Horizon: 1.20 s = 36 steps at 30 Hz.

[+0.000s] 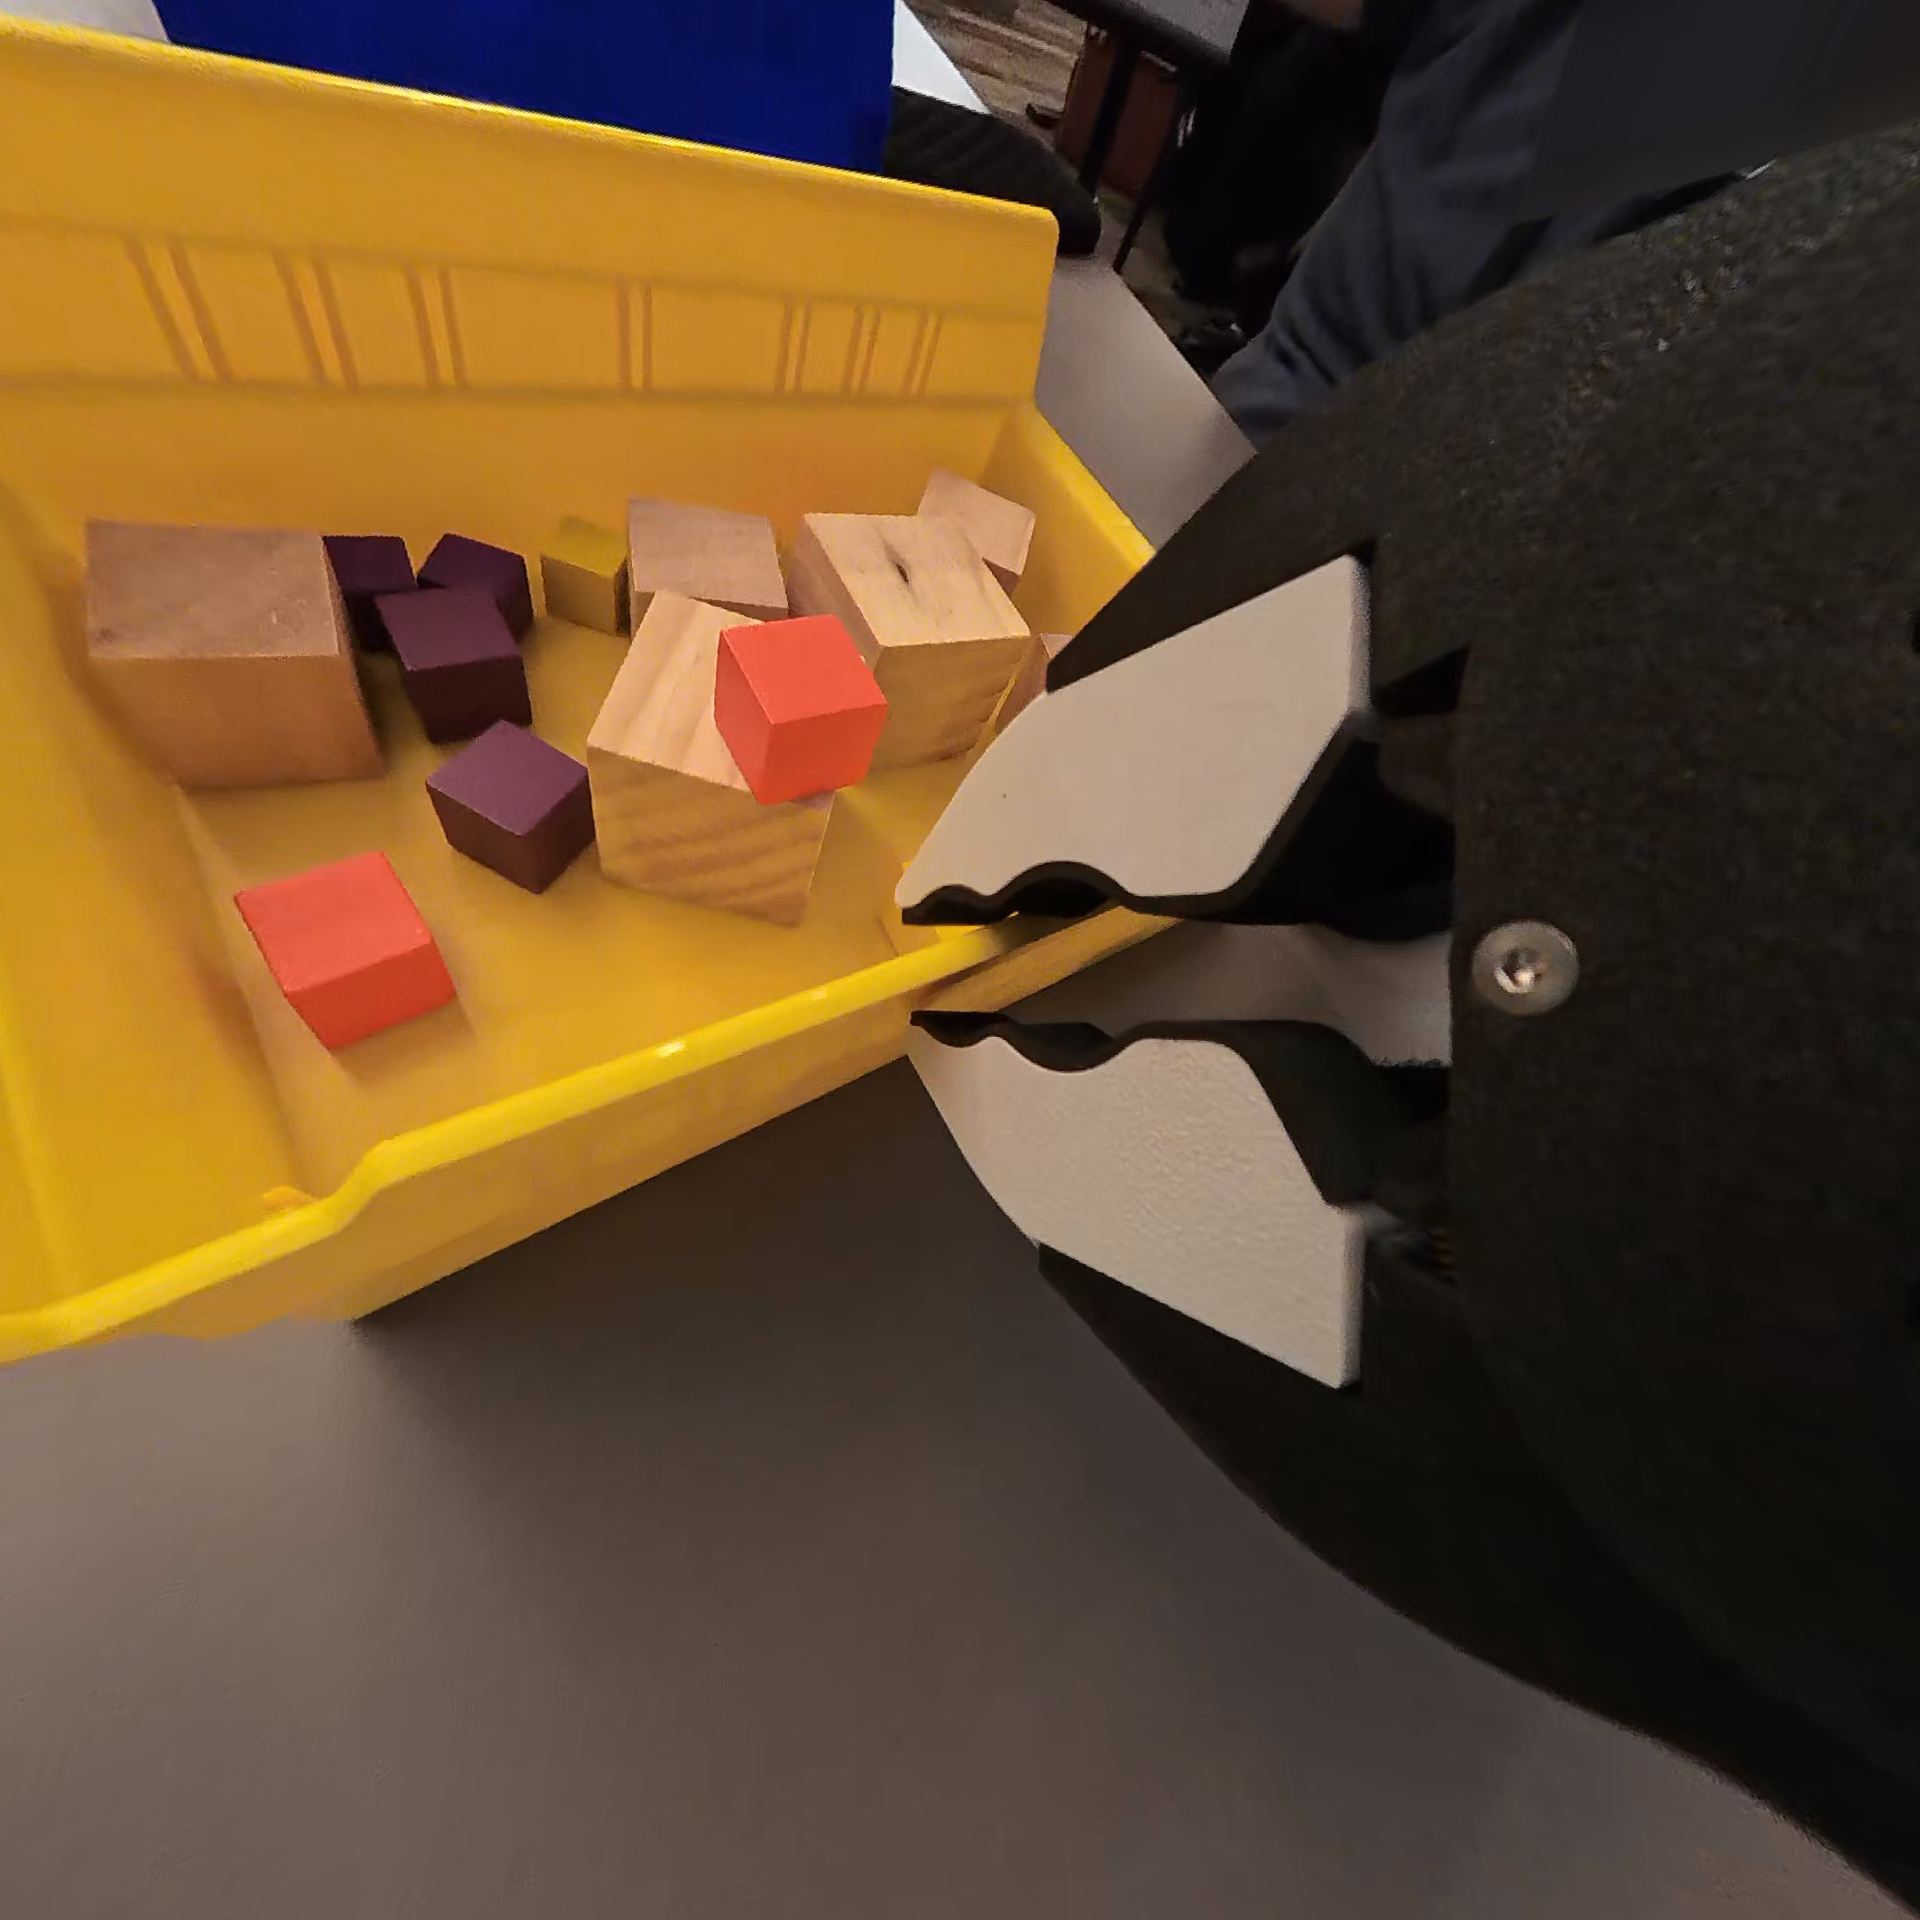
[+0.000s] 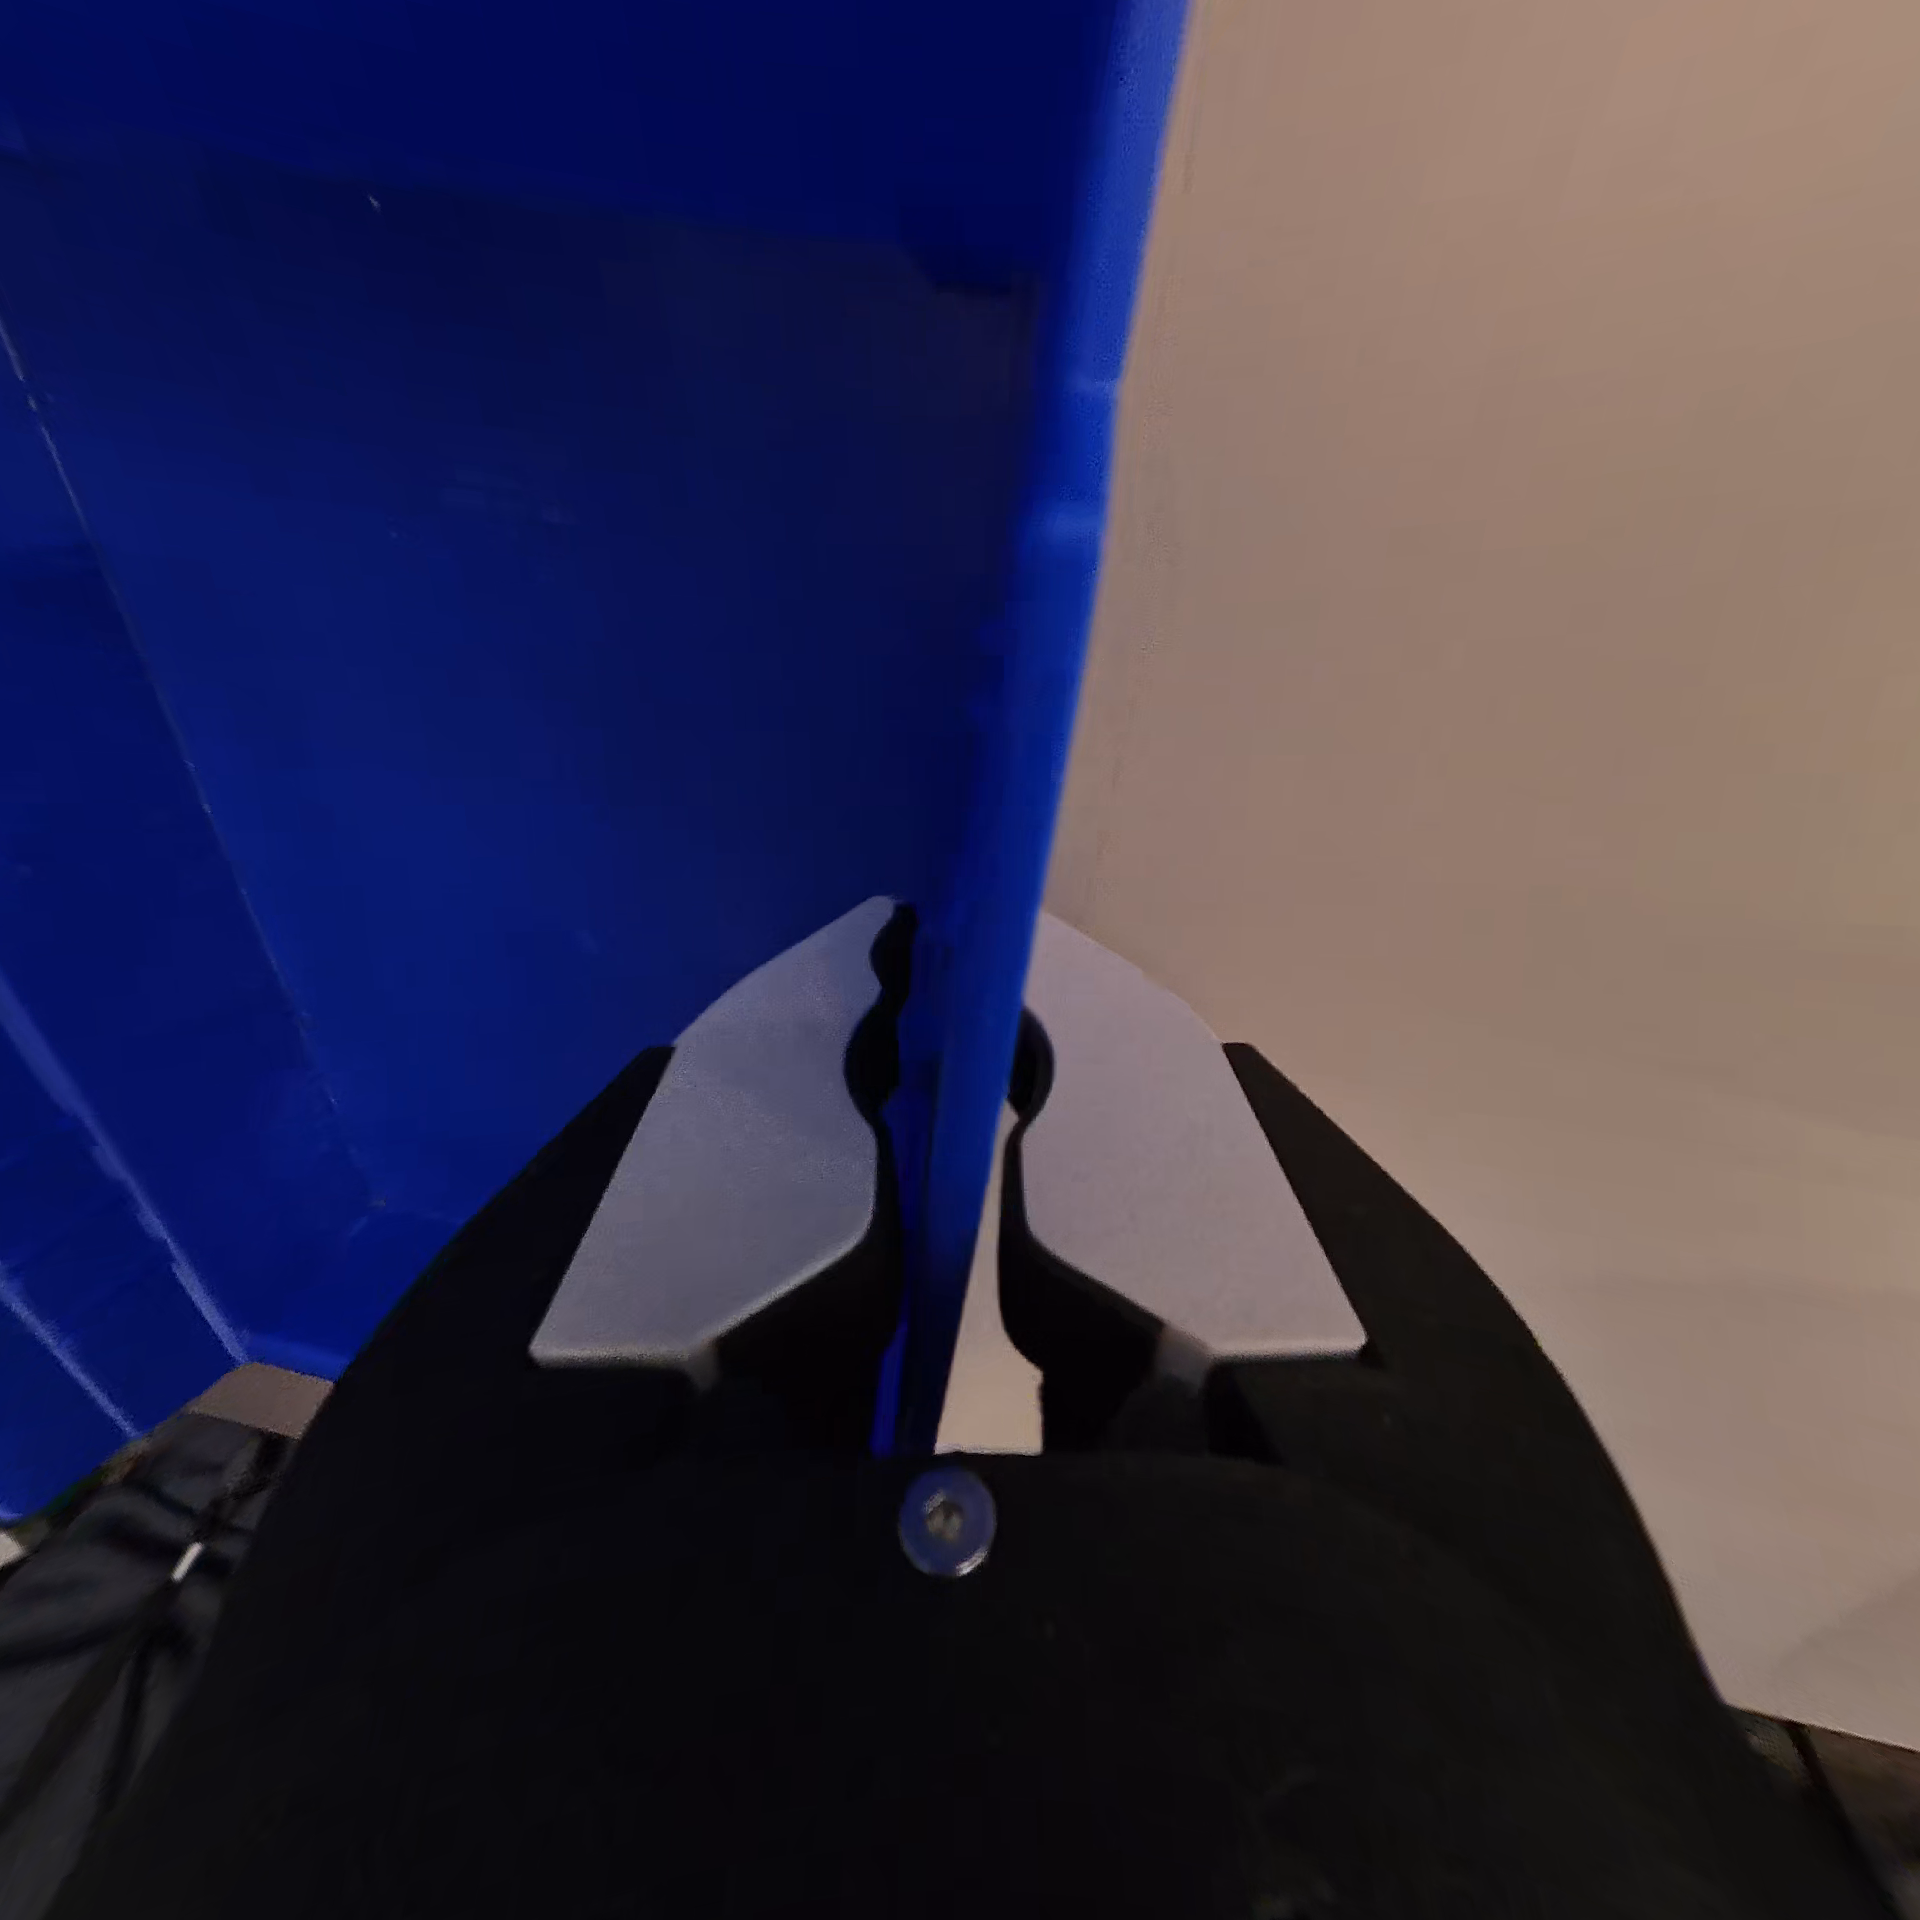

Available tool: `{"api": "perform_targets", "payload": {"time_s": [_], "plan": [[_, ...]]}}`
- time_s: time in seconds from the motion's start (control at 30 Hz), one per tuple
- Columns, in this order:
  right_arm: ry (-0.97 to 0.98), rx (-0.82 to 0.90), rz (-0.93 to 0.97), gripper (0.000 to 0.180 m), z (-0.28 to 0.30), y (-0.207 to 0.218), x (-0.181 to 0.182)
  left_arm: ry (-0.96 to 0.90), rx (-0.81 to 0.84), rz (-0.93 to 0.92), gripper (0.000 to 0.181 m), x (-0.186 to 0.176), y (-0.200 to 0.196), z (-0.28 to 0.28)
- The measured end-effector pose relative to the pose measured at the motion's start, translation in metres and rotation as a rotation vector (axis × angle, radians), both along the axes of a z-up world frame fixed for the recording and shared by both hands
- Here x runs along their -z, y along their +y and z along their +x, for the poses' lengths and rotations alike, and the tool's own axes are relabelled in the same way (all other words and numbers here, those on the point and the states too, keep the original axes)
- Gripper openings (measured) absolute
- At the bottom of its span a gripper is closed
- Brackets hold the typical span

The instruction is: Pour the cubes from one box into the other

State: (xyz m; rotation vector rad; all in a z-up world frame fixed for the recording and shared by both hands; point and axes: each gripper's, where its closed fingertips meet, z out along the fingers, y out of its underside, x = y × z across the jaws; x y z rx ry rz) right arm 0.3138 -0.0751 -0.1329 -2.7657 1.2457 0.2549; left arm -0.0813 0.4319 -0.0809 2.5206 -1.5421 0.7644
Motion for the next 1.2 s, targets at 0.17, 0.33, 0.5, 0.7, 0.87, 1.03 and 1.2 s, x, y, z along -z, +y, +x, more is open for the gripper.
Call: {"api": "perform_targets", "payload": {"time_s": [0.17,0.33,0.5,0.7,0.87,1.03,1.2], "plan": [[-0.269,0.063,0.031,0.03,0.032,0.002,-0.055,0.04,0.023,0.038,0.014,0.0,0.0,-0.001],[-0.733,0.032,0.319,0.034,0.01,0.085,-0.181,0.081,0.029,0.06,0.012,0.001,0.001,-0.001],[-0.522,-0.32,0.768,0.05,-0.152,0.246,-0.21,0.116,0.006,0.103,0.009,0.001,0.006,-0.004],[-0.316,-0.437,0.434,0.054,-0.236,0.345,-0.108,0.189,-0.025,0.229,0.005,0.003,0.022,-0.011],[-0.181,-0.41,0.286,0.062,-0.278,0.385,-0.069,0.187,-0.027,0.287,0.005,0.003,0.027,-0.012],[-0.152,-0.367,0.045,0.061,-0.282,0.377,-0.033,0.206,-0.036,0.305,0.005,0.004,0.034,-0.019],[-0.108,-0.345,0.022,0.057,-0.296,0.388,-0.022,0.234,-0.05,0.376,0.007,0.004,0.051,-0.028]]}}
